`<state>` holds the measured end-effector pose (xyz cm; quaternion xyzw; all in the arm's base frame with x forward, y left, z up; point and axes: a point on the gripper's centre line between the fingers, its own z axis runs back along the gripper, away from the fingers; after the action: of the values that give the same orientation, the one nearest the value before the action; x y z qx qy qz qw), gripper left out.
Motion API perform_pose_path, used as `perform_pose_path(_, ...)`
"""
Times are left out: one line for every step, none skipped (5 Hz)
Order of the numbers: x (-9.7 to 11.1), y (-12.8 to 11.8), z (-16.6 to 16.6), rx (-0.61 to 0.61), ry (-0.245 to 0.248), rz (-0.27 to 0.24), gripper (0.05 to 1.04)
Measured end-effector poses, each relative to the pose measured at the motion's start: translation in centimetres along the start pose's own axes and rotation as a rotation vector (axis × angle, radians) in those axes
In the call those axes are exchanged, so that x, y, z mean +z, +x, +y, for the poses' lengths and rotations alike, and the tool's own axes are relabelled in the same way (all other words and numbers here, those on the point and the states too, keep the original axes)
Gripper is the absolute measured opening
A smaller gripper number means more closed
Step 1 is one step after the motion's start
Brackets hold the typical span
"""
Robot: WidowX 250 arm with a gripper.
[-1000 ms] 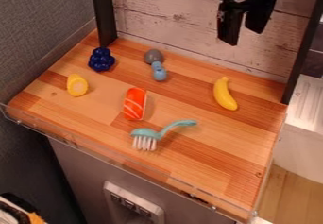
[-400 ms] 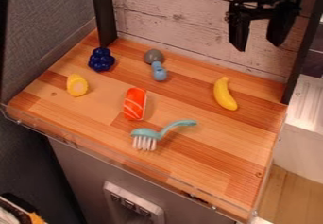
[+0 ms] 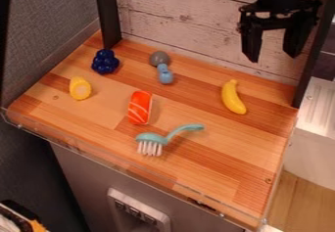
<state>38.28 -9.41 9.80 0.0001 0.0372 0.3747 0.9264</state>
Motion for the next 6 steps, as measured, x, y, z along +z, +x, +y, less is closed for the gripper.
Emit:
perform_pose_path(-1.8,-0.4,0.3,0.112,0.001,0.016,0.996)
perform_pose_path(-2.8,-0.8,0.8,0.246,-0.023,0.008,0.998)
perform_pose_path(-3.8,-1.1,1.1,0.302,-0.064,0.002,0.999)
perform_pose_path(-6.0,-1.5,1.5,0.274,-0.087,0.008,0.999)
perform_pose_path(-7.4,-1.5,1.6,0.187,-0.130,-0.008,0.997)
perform_pose_path(-8.2,-1.2,1.7,0.101,-0.160,-0.038,0.997)
